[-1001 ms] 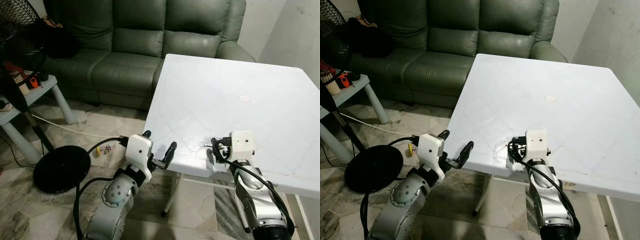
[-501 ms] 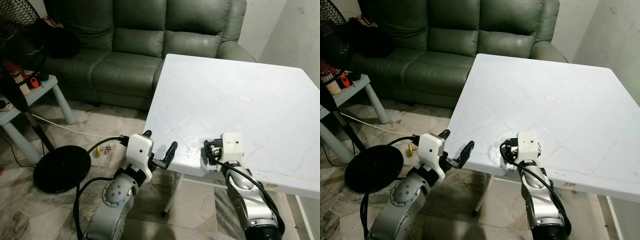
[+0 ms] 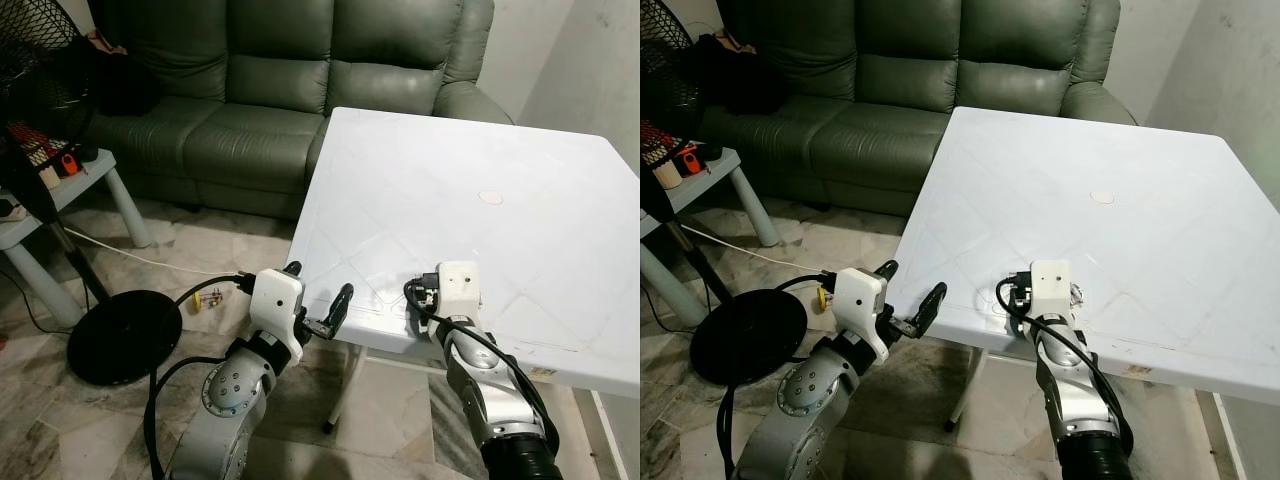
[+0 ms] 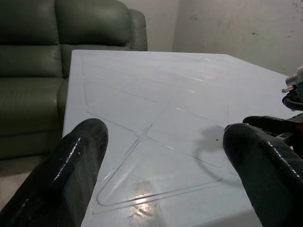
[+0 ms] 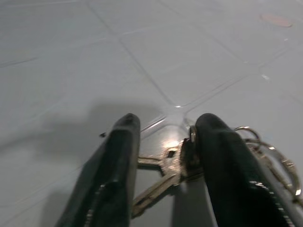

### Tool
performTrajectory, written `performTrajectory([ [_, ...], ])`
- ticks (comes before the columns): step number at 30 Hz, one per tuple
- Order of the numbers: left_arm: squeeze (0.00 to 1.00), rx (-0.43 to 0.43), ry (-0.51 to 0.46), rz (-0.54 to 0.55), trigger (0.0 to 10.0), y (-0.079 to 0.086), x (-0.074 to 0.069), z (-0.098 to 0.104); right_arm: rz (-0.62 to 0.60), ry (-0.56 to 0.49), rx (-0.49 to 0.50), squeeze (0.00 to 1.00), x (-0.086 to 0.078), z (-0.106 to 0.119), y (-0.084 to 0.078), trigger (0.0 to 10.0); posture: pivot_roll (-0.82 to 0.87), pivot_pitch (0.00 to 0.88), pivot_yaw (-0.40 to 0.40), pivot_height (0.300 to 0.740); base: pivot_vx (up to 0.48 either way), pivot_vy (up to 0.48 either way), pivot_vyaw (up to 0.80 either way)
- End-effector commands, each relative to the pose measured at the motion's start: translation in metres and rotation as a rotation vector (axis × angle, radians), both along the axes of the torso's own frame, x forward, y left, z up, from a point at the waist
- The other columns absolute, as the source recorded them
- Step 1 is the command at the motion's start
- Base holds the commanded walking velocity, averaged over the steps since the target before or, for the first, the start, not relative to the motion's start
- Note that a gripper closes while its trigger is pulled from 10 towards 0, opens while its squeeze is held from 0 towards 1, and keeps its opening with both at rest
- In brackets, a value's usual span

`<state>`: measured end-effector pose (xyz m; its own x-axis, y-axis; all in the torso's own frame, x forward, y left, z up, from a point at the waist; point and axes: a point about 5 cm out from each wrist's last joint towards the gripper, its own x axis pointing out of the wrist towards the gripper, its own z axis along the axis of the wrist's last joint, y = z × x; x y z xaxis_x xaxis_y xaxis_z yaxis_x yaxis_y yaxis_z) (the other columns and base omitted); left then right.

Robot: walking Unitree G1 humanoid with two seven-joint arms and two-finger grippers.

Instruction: Hang keys on a hook

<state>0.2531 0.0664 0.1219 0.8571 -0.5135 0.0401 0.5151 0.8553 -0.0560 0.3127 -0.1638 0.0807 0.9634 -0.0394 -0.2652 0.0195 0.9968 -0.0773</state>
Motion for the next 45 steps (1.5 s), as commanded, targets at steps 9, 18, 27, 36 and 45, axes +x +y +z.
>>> performTrajectory([
  [9,0.0,-0.005,-0.01,-0.003,10.0,-0.004,-0.002,0.005,-0.044,-0.014,-0.016,0.0,0.001,0.0,-0.016,10.0,0.05,0.019,-0.052,0.715,0.0,0.0,0.0],
  [18,0.0,-0.004,-0.009,-0.007,10.0,-0.004,-0.002,0.006,-0.033,-0.017,-0.027,0.0,-0.002,-0.001,-0.024,8.0,0.04,0.019,-0.047,0.715,0.0,0.0,0.0],
  [27,0.0,-0.007,-0.009,-0.011,10.0,-0.005,-0.001,0.007,-0.01,-0.011,-0.037,0.0,-0.006,-0.003,-0.028,6.3,0.04,0.009,-0.043,0.715,0.0,0.0,0.0],
  [36,0.0,-0.007,-0.01,-0.018,10.0,-0.005,-0.001,0.007,-0.011,-0.017,-0.048,0.0,-0.007,-0.002,-0.033,0.3,0.04,0.001,-0.039,0.715,0.0,0.0,0.0],
  [45,0.0,-0.009,-0.01,-0.02,10.0,-0.006,0.0,0.007,-0.013,-0.015,-0.05,0.0,-0.007,-0.002,-0.036,10.0,0.03,0.0,-0.036,0.715,0.0,0.0,0.0],
])
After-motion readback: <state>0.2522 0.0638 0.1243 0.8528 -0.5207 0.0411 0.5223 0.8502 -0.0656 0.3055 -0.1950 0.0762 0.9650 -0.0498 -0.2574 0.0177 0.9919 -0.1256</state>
